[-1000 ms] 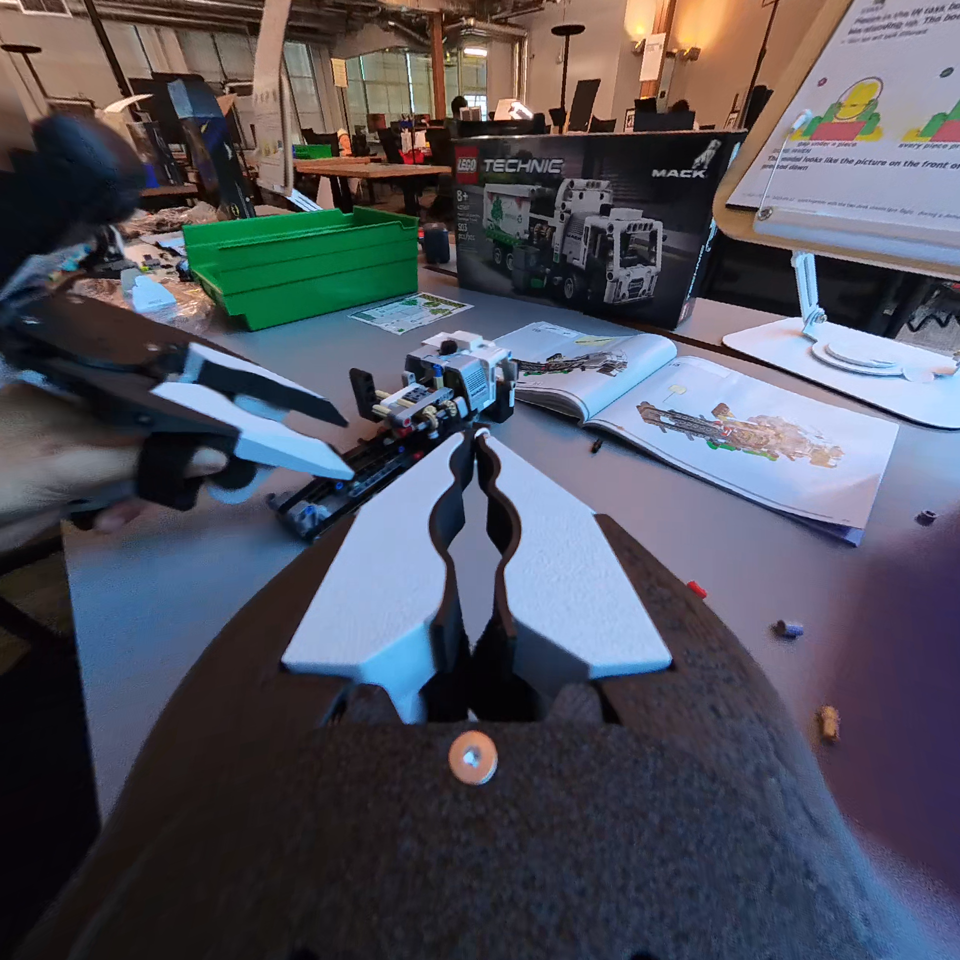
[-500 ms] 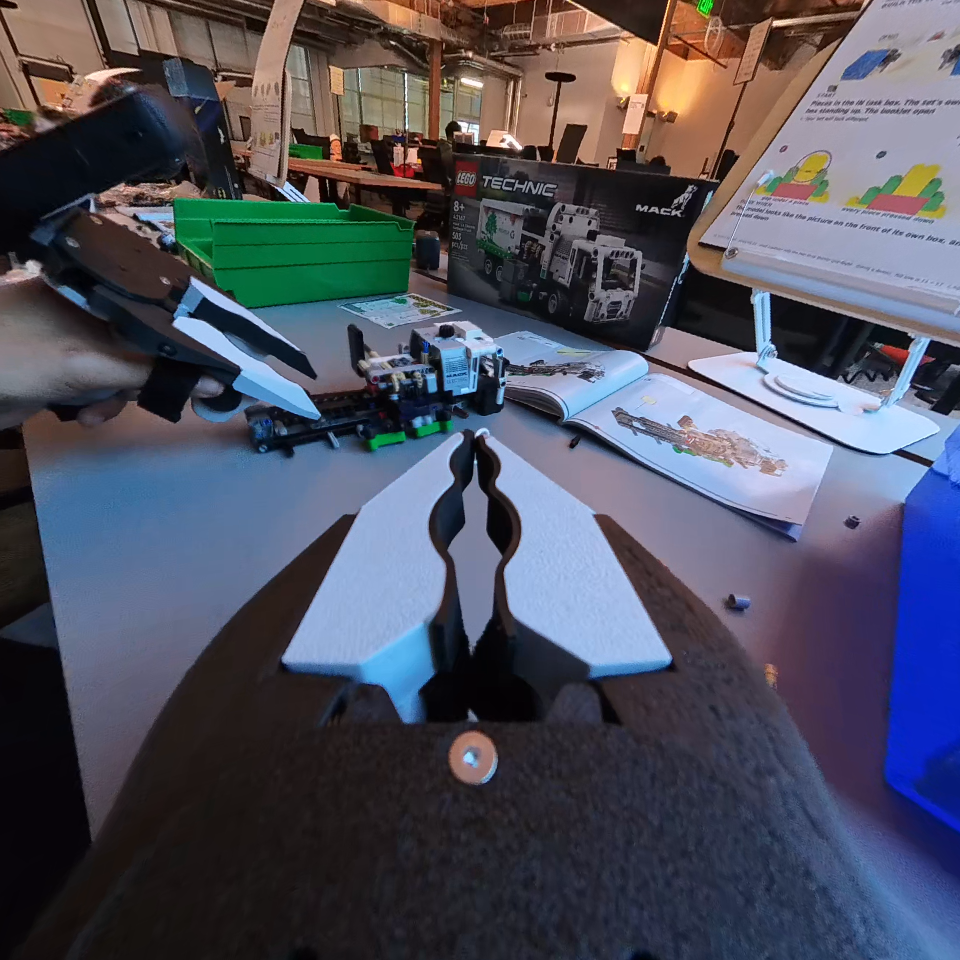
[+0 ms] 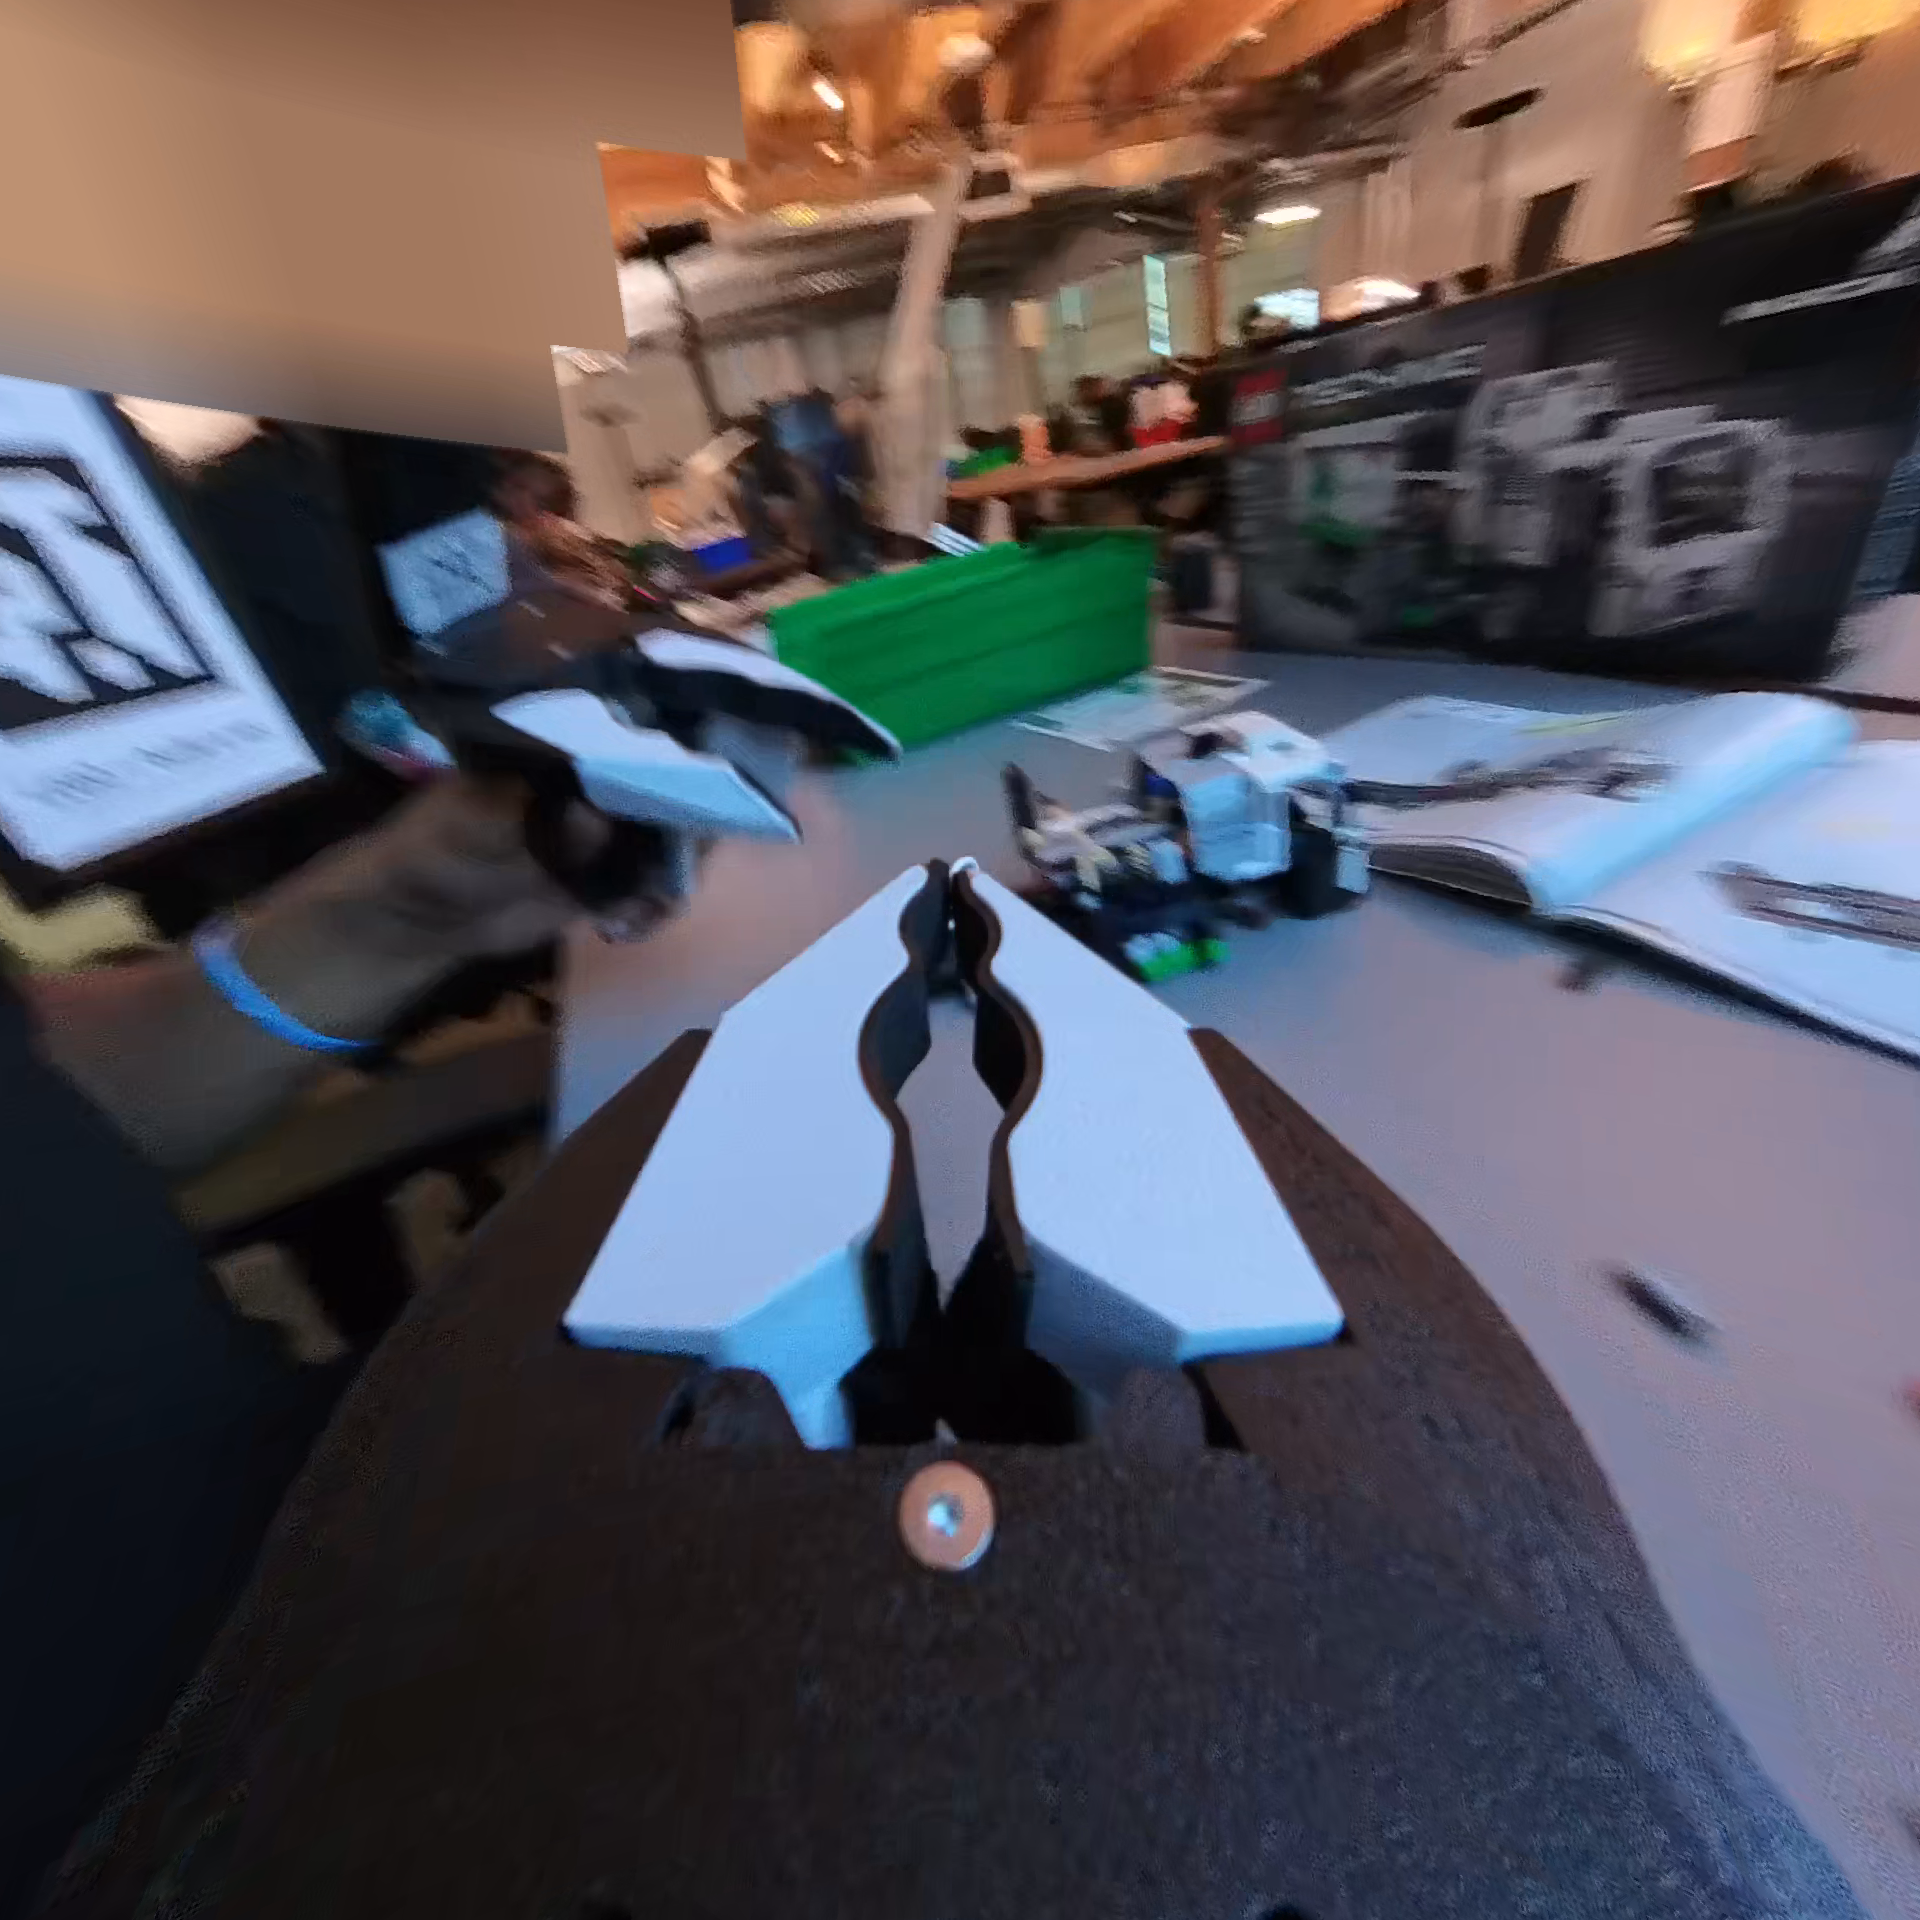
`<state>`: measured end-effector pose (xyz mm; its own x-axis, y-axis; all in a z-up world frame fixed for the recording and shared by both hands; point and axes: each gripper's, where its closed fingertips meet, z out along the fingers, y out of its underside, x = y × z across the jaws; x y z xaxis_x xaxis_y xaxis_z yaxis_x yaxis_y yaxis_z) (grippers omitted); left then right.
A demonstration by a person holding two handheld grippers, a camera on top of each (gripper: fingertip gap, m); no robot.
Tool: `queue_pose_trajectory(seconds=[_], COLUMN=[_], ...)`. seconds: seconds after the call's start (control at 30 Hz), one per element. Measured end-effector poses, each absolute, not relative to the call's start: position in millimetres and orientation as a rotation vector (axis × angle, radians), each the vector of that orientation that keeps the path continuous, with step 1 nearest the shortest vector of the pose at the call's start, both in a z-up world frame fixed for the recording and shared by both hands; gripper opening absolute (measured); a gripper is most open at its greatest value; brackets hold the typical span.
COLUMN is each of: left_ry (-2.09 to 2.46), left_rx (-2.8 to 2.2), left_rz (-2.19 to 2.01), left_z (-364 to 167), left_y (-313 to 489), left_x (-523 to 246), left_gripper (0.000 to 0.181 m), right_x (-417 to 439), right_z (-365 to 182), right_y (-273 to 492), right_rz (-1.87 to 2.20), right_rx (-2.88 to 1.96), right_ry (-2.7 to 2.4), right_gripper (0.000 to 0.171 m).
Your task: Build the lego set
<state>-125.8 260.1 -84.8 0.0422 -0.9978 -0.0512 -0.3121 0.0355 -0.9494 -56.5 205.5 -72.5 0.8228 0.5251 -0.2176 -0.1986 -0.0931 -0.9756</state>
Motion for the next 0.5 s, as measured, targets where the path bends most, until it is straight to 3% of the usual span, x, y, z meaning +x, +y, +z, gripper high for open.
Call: queue_pose_trajectory(seconds=[0.13, 0.37, 0.5], left_ry=[1.623, 1.817, 1.801], left_rx=[-1.435, -1.38, -1.279], left_rz=[-1.074, -1.327, -1.454], left_z=[-97.0, -101.0, -91.8], left_y=[243.2, 217.8, 200.3], left_x=[-128.8, -153.0, -164.3], left_gripper=[0.029, 0.028, 0.015], right_x=[-102.7, -154.4, -170.0], right_z=[-66.7, -77.7, -84.7], right_y=[215.9, 217.5, 210.7], right_rz=[0.857, 1.017, 1.053], right_rx=[-1.552, -1.581, -1.601], right_ry=[-0.411, -0.559, -0.582], right_gripper=[0.0, 0.0, 0.0])
